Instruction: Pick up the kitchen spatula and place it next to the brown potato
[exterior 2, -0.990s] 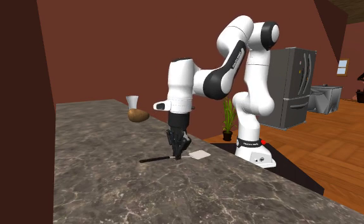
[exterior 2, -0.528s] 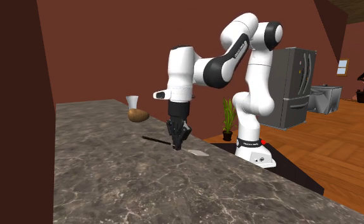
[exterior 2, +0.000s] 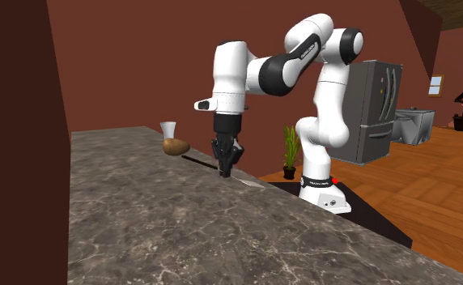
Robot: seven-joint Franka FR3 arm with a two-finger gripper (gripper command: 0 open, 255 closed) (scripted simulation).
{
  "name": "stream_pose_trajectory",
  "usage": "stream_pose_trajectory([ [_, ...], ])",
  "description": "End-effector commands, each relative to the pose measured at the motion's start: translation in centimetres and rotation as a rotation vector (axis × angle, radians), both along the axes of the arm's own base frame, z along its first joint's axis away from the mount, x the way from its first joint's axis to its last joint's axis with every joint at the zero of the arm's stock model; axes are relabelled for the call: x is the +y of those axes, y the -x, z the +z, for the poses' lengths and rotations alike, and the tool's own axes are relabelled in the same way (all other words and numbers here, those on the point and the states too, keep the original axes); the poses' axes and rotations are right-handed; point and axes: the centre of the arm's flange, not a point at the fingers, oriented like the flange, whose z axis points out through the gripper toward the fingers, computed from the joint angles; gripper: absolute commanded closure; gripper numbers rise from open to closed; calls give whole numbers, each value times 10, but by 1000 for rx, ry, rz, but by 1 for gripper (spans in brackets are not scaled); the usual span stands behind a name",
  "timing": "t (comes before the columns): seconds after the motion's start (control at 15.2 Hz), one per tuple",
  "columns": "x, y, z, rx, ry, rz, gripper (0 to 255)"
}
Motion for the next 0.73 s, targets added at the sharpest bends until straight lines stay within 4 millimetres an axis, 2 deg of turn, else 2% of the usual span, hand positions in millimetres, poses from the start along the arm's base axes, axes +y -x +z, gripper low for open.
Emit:
stream_pose_trajectory([
  [0.0,-1,0,11,0,0,0,255],
  [0.66,-1,0,63,0,0,0,255],
])
